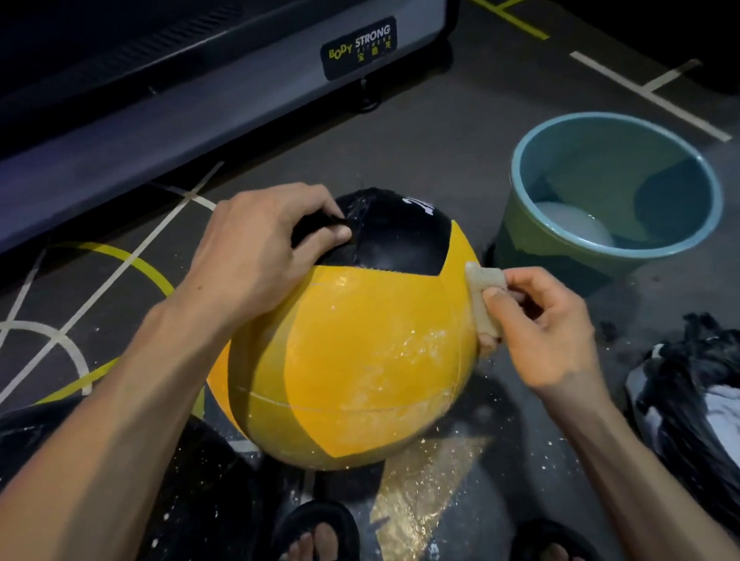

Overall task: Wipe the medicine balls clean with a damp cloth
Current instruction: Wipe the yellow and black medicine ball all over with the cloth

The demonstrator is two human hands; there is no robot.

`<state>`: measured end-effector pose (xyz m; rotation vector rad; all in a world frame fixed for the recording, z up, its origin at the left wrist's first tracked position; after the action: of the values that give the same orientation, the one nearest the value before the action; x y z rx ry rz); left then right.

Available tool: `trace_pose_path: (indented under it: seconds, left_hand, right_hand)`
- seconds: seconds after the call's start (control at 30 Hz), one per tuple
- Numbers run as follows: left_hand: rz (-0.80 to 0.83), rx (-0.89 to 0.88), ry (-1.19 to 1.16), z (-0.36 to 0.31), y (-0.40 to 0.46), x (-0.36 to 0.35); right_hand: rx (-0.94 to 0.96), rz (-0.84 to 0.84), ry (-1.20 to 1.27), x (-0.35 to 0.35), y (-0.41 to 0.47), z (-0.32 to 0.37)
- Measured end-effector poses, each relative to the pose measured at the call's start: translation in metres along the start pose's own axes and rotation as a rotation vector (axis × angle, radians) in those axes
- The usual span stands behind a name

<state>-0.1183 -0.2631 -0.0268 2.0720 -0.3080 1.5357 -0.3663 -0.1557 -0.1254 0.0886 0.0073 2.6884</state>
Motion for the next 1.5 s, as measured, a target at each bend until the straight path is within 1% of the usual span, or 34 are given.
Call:
trace_pose_path:
  seconds: [0.03,0.1,0.17,0.2,0.23,0.33,0.37,0.4,0.47,0.5,0.53,0.57,0.6,0.63,0.67,0.7,0.73,0.77,0.83,0.87,0.9,0.97,1.03,1.07,1.1,1.2,1.23,1.27,1.3,1.33,1.4,1.43,1.47,1.5]
  left_hand:
    - [0.002,-0.004,0.0,-0.001,-0.001,-0.001]
    - [0.012,-0.015,0.0,-0.003,-0.004,-0.002]
    - [0.018,-0.016,0.002,-0.003,-0.007,-0.003]
    - [0.02,-0.012,-0.003,-0.002,-0.008,-0.003]
    - [0.025,-0.008,-0.011,0.0,-0.01,-0.003]
    - [0.035,0.0,-0.039,0.0,-0.014,-0.003]
    - [0.037,-0.001,-0.047,-0.001,-0.016,-0.004]
    - [0.037,-0.004,-0.051,-0.003,-0.016,-0.004]
    - [0.04,-0.008,-0.047,-0.006,-0.015,-0.005]
    - [0.045,-0.007,-0.05,-0.006,-0.014,-0.005]
    - [0.051,-0.006,-0.058,-0.006,-0.013,-0.006]
    - [0.061,-0.005,-0.068,-0.006,-0.013,-0.006]
    - [0.072,-0.004,-0.08,-0.007,-0.012,-0.008]
    - [0.078,-0.001,-0.089,-0.008,-0.01,-0.009]
    - [0.082,0.001,-0.094,-0.009,-0.009,-0.01]
    - [0.085,-0.003,-0.094,-0.012,-0.007,-0.011]
    - [0.089,-0.013,-0.091,-0.016,-0.004,-0.013]
    - [0.093,-0.02,-0.088,-0.02,-0.002,-0.015]
    - [0.098,-0.034,-0.081,-0.027,0.006,-0.018]
    - [0.098,-0.043,-0.072,-0.03,0.01,-0.019]
    - [0.097,-0.049,-0.055,-0.032,0.015,-0.019]
    - [0.096,-0.038,-0.018,-0.03,0.021,-0.021]
    - [0.103,-0.022,-0.015,-0.028,0.024,-0.023]
    - [0.103,-0.018,-0.019,-0.028,0.025,-0.024]
    - [0.103,-0.013,-0.021,-0.029,0.026,-0.025]
    - [0.121,0.004,-0.033,-0.037,0.034,-0.028]
    - [0.127,0.005,-0.022,-0.04,0.039,-0.028]
    - [0.137,0.0,-0.005,-0.043,0.043,-0.029]
    - [0.149,-0.006,0.013,-0.045,0.047,-0.029]
    - [0.161,-0.013,0.03,-0.046,0.049,-0.029]
    - [0.184,-0.026,0.039,-0.045,0.05,-0.03]
    - [0.195,-0.026,0.027,-0.044,0.048,-0.032]
    - [0.197,-0.016,0.011,-0.042,0.046,-0.033]
    - [0.191,0.001,-0.006,-0.041,0.044,-0.034]
  right_hand:
    - [0.047,0.02,0.019,-0.01,-0.013,0.013]
    - [0.186,0.151,-0.024,-0.039,-0.052,0.04]
    - [0.33,0.314,-0.155,-0.066,-0.089,0.059]
    - [0.363,0.327,-0.193,-0.065,-0.092,0.058]
    - [0.327,0.288,-0.186,-0.055,-0.082,0.05]
    - [0.159,0.034,-0.233,-0.003,-0.036,0.019]
    - [0.125,0.002,-0.244,0.007,-0.031,0.013]
    - [0.128,0.015,-0.23,0.006,-0.033,0.011]
    - [0.164,0.149,-0.175,-0.023,-0.059,0.023]
    - [0.204,0.243,-0.161,-0.039,-0.077,0.034]
    - [0.282,0.326,-0.189,-0.05,-0.093,0.044]
    - [0.356,0.377,-0.232,-0.054,-0.101,0.049]
    - [0.366,0.381,-0.228,-0.05,-0.098,0.049]
    - [0.293,0.352,-0.18,-0.042,-0.085,0.043]
    - [0.197,0.285,-0.149,-0.031,-0.068,0.035]
    - [0.126,0.184,-0.151,-0.017,-0.05,0.03]
    - [0.095,0.097,-0.203,-0.006,-0.032,0.03]
    - [0.07,0.051,-0.249,-0.001,-0.02,0.031]
    - [0.107,0.03,-0.296,-0.01,-0.013,0.044]
    - [0.173,0.048,-0.309,-0.023,-0.018,0.055]
    - [0.258,0.095,-0.32,-0.037,-0.028,0.067]
    - [0.443,0.262,-0.363,-0.067,-0.06,0.082]
    - [0.533,0.385,-0.392,-0.074,-0.079,0.086]
    - [0.531,0.377,-0.398,-0.067,-0.072,0.085]
    - [0.493,0.317,-0.394,-0.055,-0.057,0.082]
    - [0.297,0.072,-0.422,-0.018,-0.002,0.072]
    - [0.296,0.038,-0.453,-0.017,0.003,0.072]
    - [0.339,0.034,-0.474,-0.024,0.0,0.076]
    - [0.401,0.068,-0.471,-0.035,-0.012,0.079]
    - [0.465,0.15,-0.466,-0.049,-0.031,0.08]
    - [0.575,0.365,-0.486,-0.073,-0.078,0.078]
    - [0.626,0.443,-0.502,-0.075,-0.093,0.077]
    - [0.641,0.474,-0.5,-0.071,-0.094,0.075]
    - [0.618,0.445,-0.485,-0.061,-0.083,0.074]
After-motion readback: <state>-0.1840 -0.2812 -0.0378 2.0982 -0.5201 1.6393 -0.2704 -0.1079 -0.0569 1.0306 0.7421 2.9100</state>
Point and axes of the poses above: each hand's wrist, its own y-axis towards the middle knuckle, its own x-axis out of the back of the hand, z = x × y, the point moved 8 cm from there along y, towards the middle knuckle, and after that the axes turned 10 degrees about y, right-handed, at the moved point
